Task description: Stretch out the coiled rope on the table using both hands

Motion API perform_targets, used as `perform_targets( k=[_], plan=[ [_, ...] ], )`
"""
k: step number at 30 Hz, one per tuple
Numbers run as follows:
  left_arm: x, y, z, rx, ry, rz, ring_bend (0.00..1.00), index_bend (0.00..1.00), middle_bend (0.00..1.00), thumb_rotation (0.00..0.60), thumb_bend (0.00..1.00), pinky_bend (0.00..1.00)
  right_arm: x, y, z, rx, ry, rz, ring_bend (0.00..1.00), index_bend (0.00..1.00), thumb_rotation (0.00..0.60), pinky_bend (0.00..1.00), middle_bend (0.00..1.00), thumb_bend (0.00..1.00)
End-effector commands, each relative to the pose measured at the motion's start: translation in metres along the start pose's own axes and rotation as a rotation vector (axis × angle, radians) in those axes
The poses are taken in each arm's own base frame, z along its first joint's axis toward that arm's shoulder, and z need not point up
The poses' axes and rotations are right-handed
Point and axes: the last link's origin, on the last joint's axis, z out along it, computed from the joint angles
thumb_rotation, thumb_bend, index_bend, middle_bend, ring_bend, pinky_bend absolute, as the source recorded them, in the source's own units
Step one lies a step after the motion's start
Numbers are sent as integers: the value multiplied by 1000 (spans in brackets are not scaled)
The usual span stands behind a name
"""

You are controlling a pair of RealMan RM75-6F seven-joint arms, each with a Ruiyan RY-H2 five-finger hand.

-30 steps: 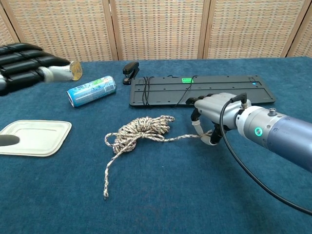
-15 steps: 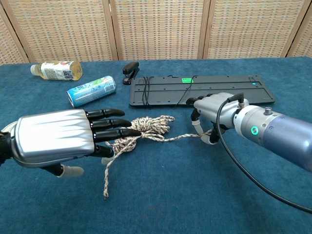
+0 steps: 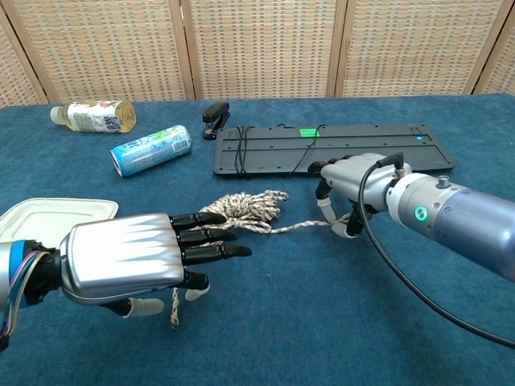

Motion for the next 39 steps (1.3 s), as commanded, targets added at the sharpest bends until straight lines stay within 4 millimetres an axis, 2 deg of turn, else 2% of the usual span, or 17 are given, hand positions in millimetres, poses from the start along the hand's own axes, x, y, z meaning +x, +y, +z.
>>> perform_targets(
  k=[1, 10, 21, 32, 39],
  plan=[
    [-3, 6, 3, -6, -1, -18, 0, 464, 0, 600, 320, 0, 0, 0, 0, 0, 0, 1, 0, 671, 600, 0, 0, 448],
    [-10, 14, 8, -16, 2, -15, 0, 501, 0, 600, 321, 0, -1, 1, -1, 2, 0, 7, 0, 671, 600, 0, 0, 448],
    [-12, 18, 10, -26, -1, -11, 0, 568, 0, 600, 408, 0, -2, 4, -2, -1, -2, 7, 0, 673, 600, 0, 0, 448],
    [-12, 18, 11, -26, 1, -29, 0, 629, 0, 600, 535, 0, -2, 4, -2, -1, -3, 9, 0, 674, 600, 0, 0, 448],
    [-7, 17, 11, -18, 11, -45, 0, 667, 0, 600, 553, 0, -1, 4, -3, -2, -1, 6, 0, 675, 600, 0, 0, 448]
  ],
)
